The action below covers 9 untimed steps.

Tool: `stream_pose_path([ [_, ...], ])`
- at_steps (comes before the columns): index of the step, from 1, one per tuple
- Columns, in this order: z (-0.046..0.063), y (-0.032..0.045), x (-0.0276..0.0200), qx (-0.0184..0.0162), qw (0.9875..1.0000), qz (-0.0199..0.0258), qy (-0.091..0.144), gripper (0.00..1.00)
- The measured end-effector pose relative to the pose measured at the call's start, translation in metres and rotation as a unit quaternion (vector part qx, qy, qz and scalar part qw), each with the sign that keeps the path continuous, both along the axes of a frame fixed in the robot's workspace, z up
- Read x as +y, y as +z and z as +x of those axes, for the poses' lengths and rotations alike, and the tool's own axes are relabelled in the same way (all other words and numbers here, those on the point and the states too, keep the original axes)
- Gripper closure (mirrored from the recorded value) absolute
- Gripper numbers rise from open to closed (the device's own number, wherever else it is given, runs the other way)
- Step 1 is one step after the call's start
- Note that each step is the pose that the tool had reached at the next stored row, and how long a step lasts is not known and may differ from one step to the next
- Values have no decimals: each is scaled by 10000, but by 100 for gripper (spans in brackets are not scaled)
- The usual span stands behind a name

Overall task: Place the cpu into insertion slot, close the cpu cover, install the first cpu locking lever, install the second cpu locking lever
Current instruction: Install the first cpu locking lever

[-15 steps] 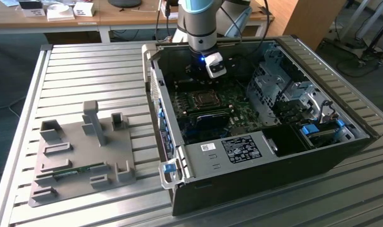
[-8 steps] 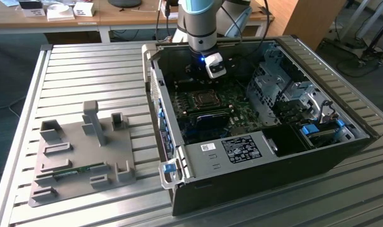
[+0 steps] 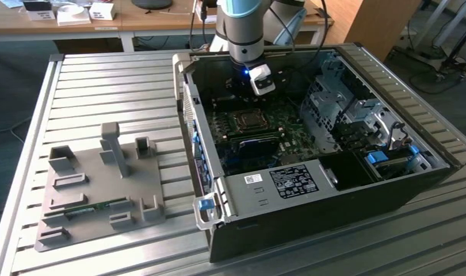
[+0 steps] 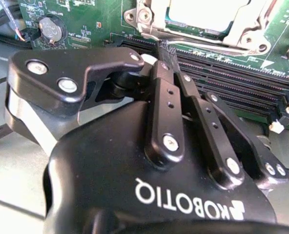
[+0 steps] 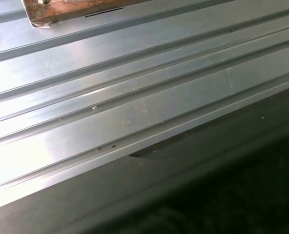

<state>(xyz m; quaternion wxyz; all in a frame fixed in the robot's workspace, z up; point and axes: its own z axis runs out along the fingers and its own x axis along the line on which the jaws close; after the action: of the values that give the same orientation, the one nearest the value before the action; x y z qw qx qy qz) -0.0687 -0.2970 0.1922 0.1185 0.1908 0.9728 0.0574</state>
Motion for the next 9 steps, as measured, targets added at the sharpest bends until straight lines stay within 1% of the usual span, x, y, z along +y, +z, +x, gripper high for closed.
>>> stream_pose_path([
  [6, 0, 56, -3, 2, 10000, 4, 0, 89],
  [9, 0, 65, -9, 1, 10000, 6, 1, 89],
])
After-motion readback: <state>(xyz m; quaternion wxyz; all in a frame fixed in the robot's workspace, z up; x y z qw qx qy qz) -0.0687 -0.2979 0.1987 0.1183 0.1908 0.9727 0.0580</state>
